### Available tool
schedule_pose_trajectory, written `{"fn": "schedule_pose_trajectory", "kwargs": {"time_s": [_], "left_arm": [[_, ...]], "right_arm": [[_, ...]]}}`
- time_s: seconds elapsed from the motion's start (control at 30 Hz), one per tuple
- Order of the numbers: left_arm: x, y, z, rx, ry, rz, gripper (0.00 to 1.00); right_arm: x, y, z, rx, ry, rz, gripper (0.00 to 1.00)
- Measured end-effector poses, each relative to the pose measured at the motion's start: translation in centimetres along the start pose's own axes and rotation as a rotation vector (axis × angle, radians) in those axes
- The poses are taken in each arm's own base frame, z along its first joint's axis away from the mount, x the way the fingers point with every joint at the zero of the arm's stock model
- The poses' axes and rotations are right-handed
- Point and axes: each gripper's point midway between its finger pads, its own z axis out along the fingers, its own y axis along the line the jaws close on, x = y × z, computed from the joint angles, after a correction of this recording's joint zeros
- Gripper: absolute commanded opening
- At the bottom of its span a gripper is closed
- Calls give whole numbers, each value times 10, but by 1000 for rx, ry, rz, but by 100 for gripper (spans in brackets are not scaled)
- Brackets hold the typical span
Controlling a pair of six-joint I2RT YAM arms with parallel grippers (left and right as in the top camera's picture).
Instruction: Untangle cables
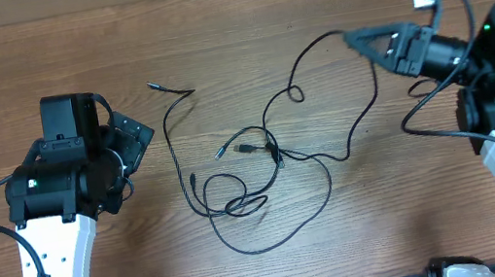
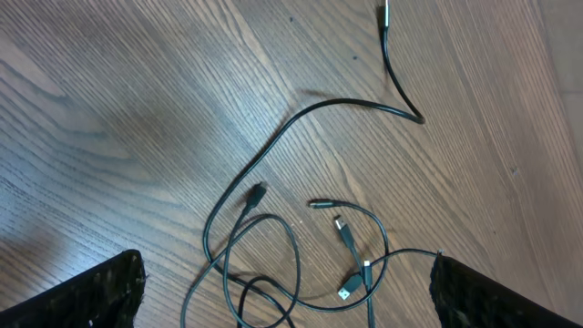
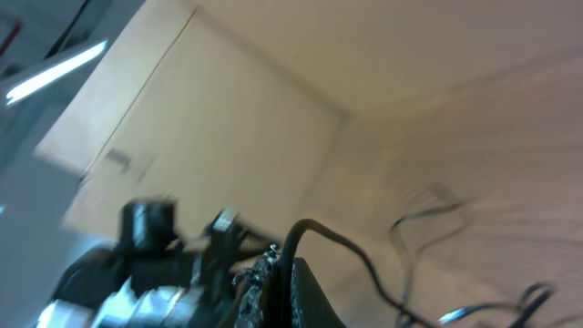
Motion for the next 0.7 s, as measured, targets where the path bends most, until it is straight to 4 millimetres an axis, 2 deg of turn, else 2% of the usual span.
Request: {"fn": "schedule_pose_trajectory", "kwargs": {"time_s": [0.2, 0.3, 0.37, 0.57, 0.63, 0.7], "left_arm": [[0, 0, 0, 0, 0, 0, 100], [0, 0, 0, 0, 0, 0, 99], [0, 0, 0, 0, 0, 0, 100], [0, 0, 0, 0, 0, 0, 100], [0, 0, 0, 0, 0, 0, 100], [0, 0, 0, 0, 0, 0, 100]], "right_arm": [[-33, -31, -34, 129, -149, -14, 4], [-39, -48, -52, 193, -189, 16, 4], [-40, -53, -60, 210, -200, 17, 4], [-44, -46, -62, 191, -196, -22, 4], [-48, -37, -62, 176, -192, -45, 4], [-57, -20, -62, 151, -188, -90, 4]]}}
